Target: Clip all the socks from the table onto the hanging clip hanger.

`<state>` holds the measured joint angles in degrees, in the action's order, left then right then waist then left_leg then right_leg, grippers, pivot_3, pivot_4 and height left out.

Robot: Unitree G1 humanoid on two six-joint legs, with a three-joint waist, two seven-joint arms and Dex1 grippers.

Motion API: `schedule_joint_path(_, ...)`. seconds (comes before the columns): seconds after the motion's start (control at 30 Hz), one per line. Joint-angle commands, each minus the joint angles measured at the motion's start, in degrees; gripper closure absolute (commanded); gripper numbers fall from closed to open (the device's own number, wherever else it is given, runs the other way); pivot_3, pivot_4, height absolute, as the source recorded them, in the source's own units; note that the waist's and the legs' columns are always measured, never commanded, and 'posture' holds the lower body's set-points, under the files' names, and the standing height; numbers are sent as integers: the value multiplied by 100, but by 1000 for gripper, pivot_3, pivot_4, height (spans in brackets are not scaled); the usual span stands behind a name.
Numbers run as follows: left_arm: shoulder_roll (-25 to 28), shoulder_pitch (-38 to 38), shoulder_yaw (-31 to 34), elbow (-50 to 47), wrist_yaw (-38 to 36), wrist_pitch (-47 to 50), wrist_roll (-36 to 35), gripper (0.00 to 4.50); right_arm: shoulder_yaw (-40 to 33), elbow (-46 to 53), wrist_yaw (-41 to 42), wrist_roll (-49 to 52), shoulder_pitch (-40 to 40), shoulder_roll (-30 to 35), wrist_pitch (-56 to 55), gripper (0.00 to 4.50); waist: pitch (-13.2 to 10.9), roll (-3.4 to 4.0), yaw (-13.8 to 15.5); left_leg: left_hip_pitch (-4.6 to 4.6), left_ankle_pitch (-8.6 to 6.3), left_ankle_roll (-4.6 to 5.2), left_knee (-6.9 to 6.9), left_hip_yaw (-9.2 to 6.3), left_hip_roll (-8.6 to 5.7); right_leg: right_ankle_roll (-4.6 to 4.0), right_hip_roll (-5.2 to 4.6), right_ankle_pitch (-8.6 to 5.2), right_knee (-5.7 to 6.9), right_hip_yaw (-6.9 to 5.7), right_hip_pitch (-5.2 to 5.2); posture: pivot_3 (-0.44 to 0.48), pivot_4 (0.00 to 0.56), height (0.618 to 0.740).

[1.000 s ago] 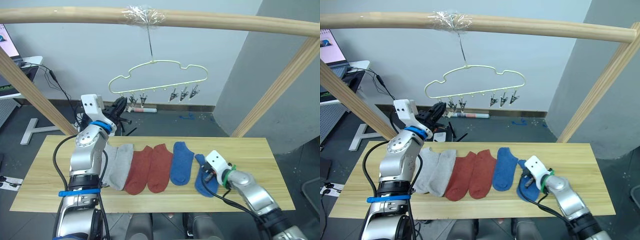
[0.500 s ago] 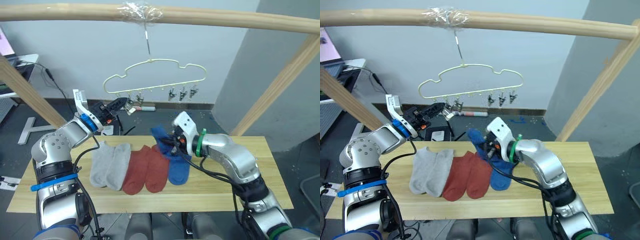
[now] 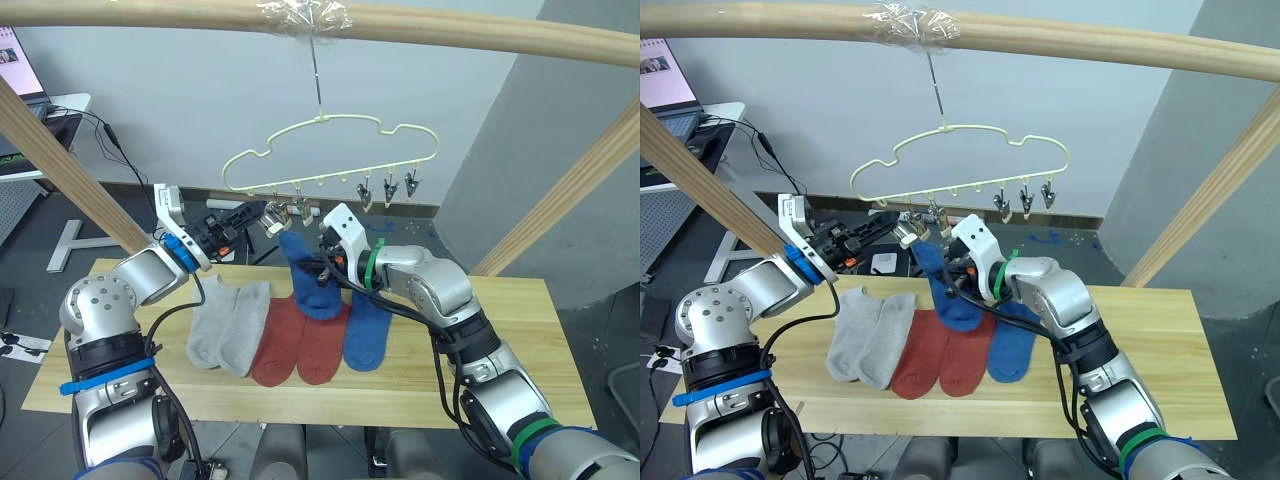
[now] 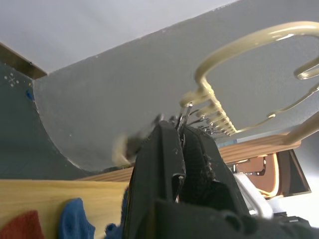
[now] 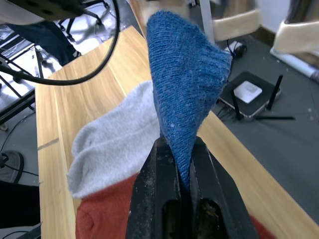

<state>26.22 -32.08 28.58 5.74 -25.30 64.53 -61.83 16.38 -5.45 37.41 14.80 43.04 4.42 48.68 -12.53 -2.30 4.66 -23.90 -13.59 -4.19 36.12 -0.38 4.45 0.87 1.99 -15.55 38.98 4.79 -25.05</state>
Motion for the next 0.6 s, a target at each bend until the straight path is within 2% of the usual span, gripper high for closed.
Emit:
schedule_joint_path(0.03,87,-39,80,-275,-23,-17,-203,4500,-81,54,86,124,269,-121,-170,4462,0,0,-1,0,1,-1,0,-2,0,0,0,0,2,-2,-1,301,209,740)
schedule_joint_path(0.5,220,121,-194,-435,-369,-211,-72,4500,-112,4,67,159,387,-206,-177,4462,0,0,5,-24,20,-32,-2,-74,2,-4,-1,-1,5,-74,1,301,206,740)
schedule_joint_path(0.57,232,136,-196,-412,-379,-231,-73,3799,-124,-2,58,164,387,-221,-167,4500,0,0,6,-24,21,-34,-1,-78,2,-4,-1,-1,6,-78,3,301,206,740)
schedule_joint_path(0.6,241,143,-189,-412,-396,-228,-88,3593,-106,2,64,164,369,-233,-170,4500,0,0,6,-25,22,-34,-1,-79,2,-4,-1,-1,6,-79,4,301,206,740)
